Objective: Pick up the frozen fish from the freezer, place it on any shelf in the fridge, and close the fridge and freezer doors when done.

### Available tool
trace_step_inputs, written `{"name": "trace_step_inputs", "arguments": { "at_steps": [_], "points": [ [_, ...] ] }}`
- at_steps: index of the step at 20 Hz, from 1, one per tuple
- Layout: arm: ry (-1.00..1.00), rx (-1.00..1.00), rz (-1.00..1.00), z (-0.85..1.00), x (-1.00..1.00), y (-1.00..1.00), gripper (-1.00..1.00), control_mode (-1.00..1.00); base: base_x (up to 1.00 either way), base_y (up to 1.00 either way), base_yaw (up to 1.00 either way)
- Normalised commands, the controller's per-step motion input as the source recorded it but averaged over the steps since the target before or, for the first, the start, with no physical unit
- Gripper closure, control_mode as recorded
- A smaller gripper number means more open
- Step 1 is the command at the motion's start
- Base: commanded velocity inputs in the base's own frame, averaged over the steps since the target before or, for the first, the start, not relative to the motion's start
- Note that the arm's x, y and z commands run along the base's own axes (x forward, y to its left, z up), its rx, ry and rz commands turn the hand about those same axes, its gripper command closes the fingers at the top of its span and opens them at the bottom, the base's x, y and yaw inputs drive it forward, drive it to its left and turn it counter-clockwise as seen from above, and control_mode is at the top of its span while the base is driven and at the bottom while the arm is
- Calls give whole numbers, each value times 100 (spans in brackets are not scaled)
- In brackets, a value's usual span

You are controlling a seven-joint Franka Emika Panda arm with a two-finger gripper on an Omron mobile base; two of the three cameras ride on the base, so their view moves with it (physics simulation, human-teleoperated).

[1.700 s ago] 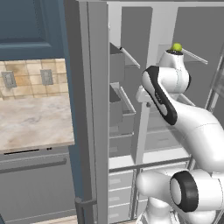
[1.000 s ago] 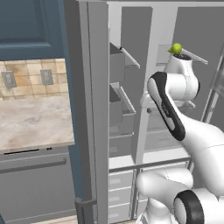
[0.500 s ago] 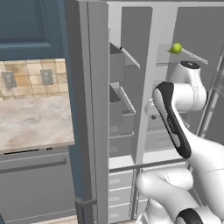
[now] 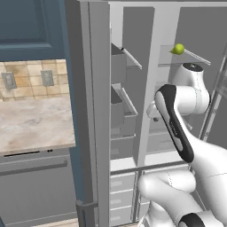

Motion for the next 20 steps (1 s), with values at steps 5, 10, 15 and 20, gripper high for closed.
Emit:
{"name": "trace_step_inputs", "arguments": {
  "at_steps": [5,10,15,20],
  "points": [
    [0,0,0,0,0,0,-100,100,0,6,0],
    [0,0,0,0,0,0,-100,100,0,20,0],
    [0,0,0,0,0,0,-100,100,7,23,0],
    [0,0,0,0,0,0,-100,100,11,19,0]
  ]
}}
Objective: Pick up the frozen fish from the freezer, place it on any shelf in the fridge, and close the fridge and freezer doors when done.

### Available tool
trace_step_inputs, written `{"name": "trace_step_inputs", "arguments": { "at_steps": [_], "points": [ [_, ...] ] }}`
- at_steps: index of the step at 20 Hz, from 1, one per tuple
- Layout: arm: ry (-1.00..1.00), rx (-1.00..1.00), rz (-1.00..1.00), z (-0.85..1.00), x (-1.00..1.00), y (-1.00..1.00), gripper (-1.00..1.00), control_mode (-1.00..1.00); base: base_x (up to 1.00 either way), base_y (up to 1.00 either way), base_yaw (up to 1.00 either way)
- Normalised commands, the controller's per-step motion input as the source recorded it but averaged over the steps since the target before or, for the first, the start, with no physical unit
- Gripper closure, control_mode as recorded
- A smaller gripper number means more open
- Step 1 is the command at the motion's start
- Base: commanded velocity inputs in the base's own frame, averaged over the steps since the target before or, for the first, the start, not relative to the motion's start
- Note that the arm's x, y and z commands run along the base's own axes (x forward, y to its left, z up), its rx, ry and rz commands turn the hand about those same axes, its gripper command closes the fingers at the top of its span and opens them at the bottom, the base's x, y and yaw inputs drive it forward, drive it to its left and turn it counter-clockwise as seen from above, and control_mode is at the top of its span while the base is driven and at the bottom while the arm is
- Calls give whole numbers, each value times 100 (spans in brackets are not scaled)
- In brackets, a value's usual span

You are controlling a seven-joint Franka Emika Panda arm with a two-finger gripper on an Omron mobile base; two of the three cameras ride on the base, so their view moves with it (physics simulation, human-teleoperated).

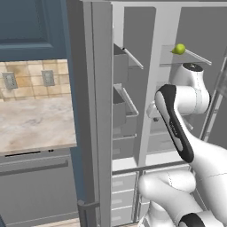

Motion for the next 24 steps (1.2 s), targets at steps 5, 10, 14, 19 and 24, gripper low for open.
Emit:
{"name": "trace_step_inputs", "arguments": {
  "at_steps": [5,10,14,19,24],
  "points": [
    [0,0,0,0,0,0,-100,100,17,9,0],
    [0,0,0,0,0,0,-100,100,31,17,0],
    [0,0,0,0,0,0,-100,100,37,20,0],
    [0,0,0,0,0,0,-100,100,44,18,0],
    [0,0,0,0,0,0,-100,100,19,26,0]
  ]
}}
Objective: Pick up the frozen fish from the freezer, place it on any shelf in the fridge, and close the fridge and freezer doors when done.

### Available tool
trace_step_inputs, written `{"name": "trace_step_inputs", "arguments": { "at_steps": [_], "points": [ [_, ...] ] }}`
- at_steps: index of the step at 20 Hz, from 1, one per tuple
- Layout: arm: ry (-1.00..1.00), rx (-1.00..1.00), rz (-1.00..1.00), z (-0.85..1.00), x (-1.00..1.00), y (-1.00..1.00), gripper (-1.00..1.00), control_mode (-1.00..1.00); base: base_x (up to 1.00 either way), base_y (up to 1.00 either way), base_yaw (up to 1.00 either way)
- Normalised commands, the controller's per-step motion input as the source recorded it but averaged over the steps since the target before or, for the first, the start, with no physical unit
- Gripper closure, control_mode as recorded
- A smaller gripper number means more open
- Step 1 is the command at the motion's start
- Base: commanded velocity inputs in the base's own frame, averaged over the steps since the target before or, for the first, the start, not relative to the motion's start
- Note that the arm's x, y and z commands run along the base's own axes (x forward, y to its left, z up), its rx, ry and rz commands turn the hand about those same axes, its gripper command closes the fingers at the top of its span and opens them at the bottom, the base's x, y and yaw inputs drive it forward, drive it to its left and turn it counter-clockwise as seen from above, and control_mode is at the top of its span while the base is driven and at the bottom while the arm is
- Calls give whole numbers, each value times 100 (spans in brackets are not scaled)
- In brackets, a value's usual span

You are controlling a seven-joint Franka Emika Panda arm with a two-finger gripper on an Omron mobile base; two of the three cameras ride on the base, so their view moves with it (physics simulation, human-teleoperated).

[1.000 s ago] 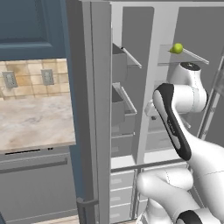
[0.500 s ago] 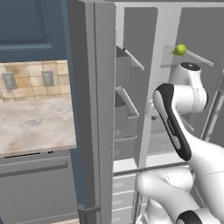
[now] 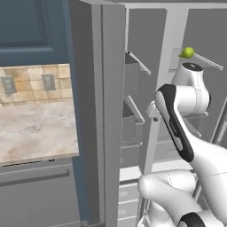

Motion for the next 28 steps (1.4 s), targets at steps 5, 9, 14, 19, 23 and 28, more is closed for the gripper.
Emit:
{"name": "trace_step_inputs", "arguments": {
  "at_steps": [5,9,14,19,23,28],
  "points": [
    [0,0,0,0,0,0,-100,100,4,26,0],
    [0,0,0,0,0,0,-100,100,0,23,0],
    [0,0,0,0,0,0,-100,100,0,8,0],
    [-6,-2,0,13,-3,3,-100,-100,0,2,0],
    [-18,-7,0,46,-10,5,-100,-100,0,0,0],
    [-22,-8,0,53,-7,2,-100,-100,0,0,0]
  ]
}}
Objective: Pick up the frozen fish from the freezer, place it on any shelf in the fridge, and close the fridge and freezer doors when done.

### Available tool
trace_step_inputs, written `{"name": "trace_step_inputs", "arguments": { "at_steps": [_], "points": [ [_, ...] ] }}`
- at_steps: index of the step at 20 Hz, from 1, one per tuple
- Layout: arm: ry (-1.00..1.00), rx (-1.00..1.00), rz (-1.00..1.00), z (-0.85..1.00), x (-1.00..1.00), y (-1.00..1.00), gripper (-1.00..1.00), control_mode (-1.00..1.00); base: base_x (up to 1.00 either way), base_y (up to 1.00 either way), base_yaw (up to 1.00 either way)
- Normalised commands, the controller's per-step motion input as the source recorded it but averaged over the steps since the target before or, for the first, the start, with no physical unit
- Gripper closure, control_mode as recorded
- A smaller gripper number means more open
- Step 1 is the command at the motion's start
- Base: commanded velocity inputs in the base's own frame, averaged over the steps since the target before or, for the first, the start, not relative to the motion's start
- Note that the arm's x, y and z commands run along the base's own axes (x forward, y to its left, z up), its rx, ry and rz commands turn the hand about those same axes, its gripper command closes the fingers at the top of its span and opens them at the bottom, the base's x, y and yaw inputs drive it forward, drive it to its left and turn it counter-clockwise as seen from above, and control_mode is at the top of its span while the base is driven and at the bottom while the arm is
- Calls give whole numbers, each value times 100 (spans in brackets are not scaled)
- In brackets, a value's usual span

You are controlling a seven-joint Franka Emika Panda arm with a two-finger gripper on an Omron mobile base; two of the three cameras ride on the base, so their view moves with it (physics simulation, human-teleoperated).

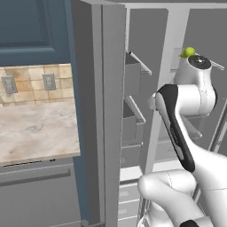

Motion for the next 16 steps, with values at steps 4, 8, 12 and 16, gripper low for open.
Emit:
{"name": "trace_step_inputs", "arguments": {
  "at_steps": [4,8,12,16],
  "points": [
    [-26,0,0,50,-25,0,-100,-100,0,0,0],
    [-26,1,0,47,-14,0,-100,-100,0,0,0],
    [-21,9,0,36,-1,8,-100,-100,0,0,0],
    [-19,13,0,27,0,21,-100,-100,0,0,0]
  ]
}}
